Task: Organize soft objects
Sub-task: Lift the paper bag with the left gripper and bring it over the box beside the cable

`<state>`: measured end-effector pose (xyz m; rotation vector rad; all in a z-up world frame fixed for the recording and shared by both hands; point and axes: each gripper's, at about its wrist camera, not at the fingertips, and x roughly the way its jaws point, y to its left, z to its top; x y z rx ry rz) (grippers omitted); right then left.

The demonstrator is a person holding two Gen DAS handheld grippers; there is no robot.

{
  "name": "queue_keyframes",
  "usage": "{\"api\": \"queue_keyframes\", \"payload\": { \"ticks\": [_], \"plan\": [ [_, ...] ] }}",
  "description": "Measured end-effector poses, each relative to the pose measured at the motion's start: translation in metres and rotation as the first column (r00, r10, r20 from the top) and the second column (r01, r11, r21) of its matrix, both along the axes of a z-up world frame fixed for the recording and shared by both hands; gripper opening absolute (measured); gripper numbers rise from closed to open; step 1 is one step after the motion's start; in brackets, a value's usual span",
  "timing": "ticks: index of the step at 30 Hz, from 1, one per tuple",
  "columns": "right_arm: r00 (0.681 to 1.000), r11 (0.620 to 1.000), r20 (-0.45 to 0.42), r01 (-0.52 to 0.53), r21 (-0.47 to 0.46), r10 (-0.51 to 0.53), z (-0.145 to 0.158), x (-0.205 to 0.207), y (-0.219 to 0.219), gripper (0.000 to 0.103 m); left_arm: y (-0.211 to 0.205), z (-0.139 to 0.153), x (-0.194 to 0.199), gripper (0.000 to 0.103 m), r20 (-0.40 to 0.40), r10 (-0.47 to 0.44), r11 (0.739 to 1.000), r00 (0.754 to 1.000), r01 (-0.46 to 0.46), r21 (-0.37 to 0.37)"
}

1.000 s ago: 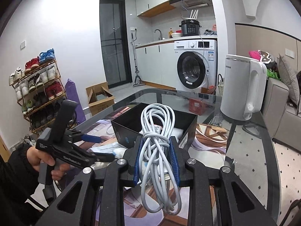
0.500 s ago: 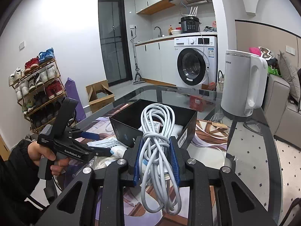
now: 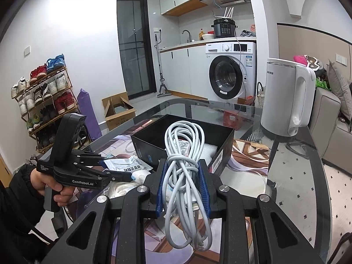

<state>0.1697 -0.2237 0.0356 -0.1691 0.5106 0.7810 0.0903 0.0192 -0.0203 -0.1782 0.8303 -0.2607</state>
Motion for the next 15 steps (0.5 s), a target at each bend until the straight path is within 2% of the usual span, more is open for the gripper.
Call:
{"api": "queue_keyframes", "payload": {
  "ticks": [15],
  "plan": [
    [1.000, 1.000, -0.004, 0.006, -0.007, -0.006, -0.005, -0.001, 0.005, 0.027, 0.011, 0.031, -0.020, 0.044, 0.127, 0.051, 0.999, 0.991, -0.050, -0.009]
  ]
}}
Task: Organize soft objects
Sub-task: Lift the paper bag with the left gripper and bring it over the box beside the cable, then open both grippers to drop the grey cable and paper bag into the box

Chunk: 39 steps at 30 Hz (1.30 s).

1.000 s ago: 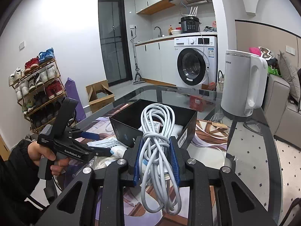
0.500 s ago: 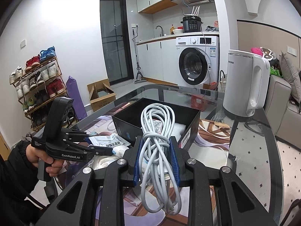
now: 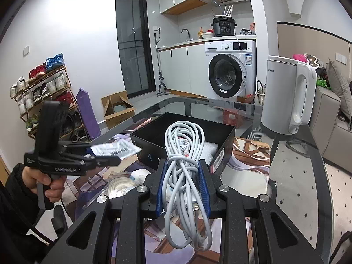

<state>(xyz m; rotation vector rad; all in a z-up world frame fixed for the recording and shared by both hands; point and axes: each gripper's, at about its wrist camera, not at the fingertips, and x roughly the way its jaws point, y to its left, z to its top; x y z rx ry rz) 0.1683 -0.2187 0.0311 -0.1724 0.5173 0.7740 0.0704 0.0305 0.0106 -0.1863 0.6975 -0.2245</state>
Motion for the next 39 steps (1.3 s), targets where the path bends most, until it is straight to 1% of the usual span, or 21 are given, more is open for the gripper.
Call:
{"api": "queue_keyframes", "payload": {
  "ticks": [9, 19, 27, 32, 35, 39],
  "plan": [
    [1.000, 1.000, 0.013, -0.008, -0.028, 0.009, 0.005, 0.008, 0.015, 0.027, -0.007, 0.029, 0.006, 0.044, 0.077, -0.009, 1.000, 0.997, 0.009, 0.009],
    [1.000, 0.998, 0.011, -0.008, -0.059, 0.009, 0.012, 0.033, 0.036, 0.027, -0.014, 0.045, 0.029, 0.044, 0.118, -0.026, 1.000, 0.993, 0.024, 0.020],
    [1.000, 0.995, 0.006, -0.004, -0.101, 0.004, 0.008, 0.061, 0.054, 0.027, -0.022, 0.049, 0.050, 0.044, 0.126, -0.043, 0.998, 0.991, 0.037, 0.042],
    [1.000, 0.993, -0.004, 0.002, -0.116, -0.002, 0.001, 0.077, 0.061, 0.027, -0.023, 0.044, 0.062, 0.044, 0.116, -0.036, 0.999, 0.993, 0.032, 0.042],
    [1.000, 0.992, -0.014, -0.003, -0.123, 0.001, -0.003, 0.085, 0.064, 0.027, -0.026, 0.041, 0.069, 0.044, 0.108, -0.034, 0.998, 0.994, 0.029, 0.055],
    [1.000, 0.990, -0.007, -0.002, -0.142, 0.001, -0.005, 0.088, 0.070, 0.027, -0.027, 0.038, 0.076, 0.044, 0.097, -0.032, 0.998, 0.995, 0.026, 0.060]
  ]
}}
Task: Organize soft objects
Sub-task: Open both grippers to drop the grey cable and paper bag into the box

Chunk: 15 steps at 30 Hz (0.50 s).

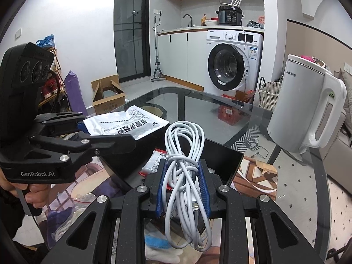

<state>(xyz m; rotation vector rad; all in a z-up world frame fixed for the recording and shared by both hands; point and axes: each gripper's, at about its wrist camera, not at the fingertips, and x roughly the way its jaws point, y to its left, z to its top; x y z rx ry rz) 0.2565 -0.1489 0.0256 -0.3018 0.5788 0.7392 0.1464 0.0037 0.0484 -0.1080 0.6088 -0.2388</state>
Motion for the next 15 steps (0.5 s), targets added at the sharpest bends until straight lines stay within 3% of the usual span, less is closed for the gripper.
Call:
{"api": "queue_keyframes", "payload": {
  "ticks": [15],
  "plan": [
    [1.000, 1.000, -0.008, 0.006, -0.029, -0.006, -0.010, 0.018, 0.017, 0.027, -0.003, -0.013, 0.017, 0.044, -0.027, 0.017, 1.000, 0.999, -0.016, 0.020]
  ]
}}
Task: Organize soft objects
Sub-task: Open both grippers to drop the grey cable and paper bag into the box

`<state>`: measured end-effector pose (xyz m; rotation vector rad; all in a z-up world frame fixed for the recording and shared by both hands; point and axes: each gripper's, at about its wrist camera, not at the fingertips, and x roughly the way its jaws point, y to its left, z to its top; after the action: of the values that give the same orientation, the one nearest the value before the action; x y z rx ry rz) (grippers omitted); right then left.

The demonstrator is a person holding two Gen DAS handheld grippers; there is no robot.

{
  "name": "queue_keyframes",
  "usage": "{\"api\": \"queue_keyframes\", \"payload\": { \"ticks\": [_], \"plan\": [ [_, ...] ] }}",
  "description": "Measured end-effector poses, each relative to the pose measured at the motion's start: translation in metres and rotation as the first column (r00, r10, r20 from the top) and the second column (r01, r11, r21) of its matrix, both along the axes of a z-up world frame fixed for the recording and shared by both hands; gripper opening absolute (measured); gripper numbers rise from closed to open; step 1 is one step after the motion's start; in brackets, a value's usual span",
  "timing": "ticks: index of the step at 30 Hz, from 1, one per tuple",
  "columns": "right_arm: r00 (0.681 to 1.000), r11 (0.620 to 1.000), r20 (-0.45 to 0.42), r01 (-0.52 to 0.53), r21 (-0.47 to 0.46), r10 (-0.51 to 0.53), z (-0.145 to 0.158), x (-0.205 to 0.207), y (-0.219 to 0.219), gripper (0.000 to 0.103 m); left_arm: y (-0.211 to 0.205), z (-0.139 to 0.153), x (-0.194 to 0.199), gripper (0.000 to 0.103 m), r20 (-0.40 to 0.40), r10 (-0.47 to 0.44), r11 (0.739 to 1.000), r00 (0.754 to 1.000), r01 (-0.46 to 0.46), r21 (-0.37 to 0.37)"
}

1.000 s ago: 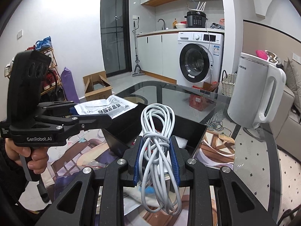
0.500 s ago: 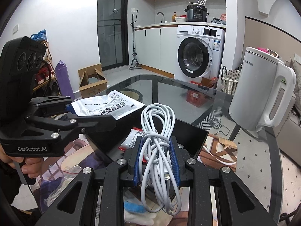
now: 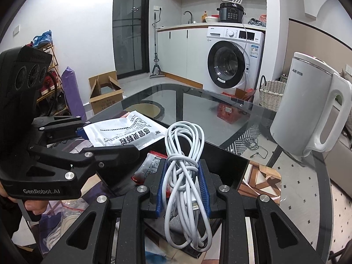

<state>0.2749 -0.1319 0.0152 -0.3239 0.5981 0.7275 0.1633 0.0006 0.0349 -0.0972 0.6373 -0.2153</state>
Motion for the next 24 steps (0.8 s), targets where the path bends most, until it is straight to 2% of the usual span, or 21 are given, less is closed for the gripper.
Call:
{"api": "queue_keyframes", "payload": {
  "ticks": [9, 11, 13, 15, 18, 19, 21, 22, 24],
  "plan": [
    [0.999, 1.000, 0.037, 0.009, 0.003, -0.009, 0.010, -0.007, -0.014, 0.035, 0.000, -0.004, 0.000, 0.045, -0.005, 0.000, 1.000, 1.000, 0.000, 0.004],
    [0.999, 1.000, 0.035, 0.011, 0.006, -0.012, 0.012, -0.010, -0.020, 0.040, -0.001, -0.005, 0.000, 0.047, -0.012, -0.001, 1.000, 1.000, 0.001, 0.009],
    [0.999, 1.000, 0.038, 0.013, 0.012, -0.013, 0.015, -0.017, -0.026, 0.052, -0.004, -0.006, 0.000, 0.054, -0.019, 0.000, 1.000, 1.000, 0.000, 0.028],
    [0.999, 1.000, 0.037, 0.014, 0.021, -0.014, 0.018, -0.022, -0.033, 0.057, -0.004, -0.006, -0.001, 0.063, -0.027, 0.007, 0.999, 1.000, -0.006, 0.039],
    [0.998, 0.999, 0.049, 0.027, 0.032, -0.029, 0.022, -0.033, -0.044, 0.079, -0.006, -0.006, -0.005, 0.070, -0.048, 0.005, 0.999, 0.999, -0.003, 0.046],
    [0.997, 0.998, 0.061, 0.035, 0.042, -0.037, 0.023, -0.037, -0.048, 0.083, -0.008, -0.006, -0.007, 0.077, -0.051, -0.007, 0.999, 0.999, 0.009, 0.050],
    [0.996, 0.997, 0.073, 0.054, 0.062, -0.059, 0.024, -0.044, -0.057, 0.084, -0.013, -0.003, -0.015, 0.086, -0.033, -0.017, 0.997, 0.999, 0.019, 0.069],
    [0.995, 0.996, 0.070, 0.065, 0.067, -0.069, 0.025, -0.046, -0.061, 0.086, -0.014, -0.002, -0.019, 0.095, -0.023, -0.015, 0.997, 1.000, 0.017, 0.081],
    [0.993, 0.993, 0.062, 0.091, 0.075, -0.096, 0.025, -0.051, -0.069, 0.089, -0.015, 0.002, -0.028, 0.103, 0.002, -0.004, 0.996, 1.000, 0.004, 0.090]
  ]
}}
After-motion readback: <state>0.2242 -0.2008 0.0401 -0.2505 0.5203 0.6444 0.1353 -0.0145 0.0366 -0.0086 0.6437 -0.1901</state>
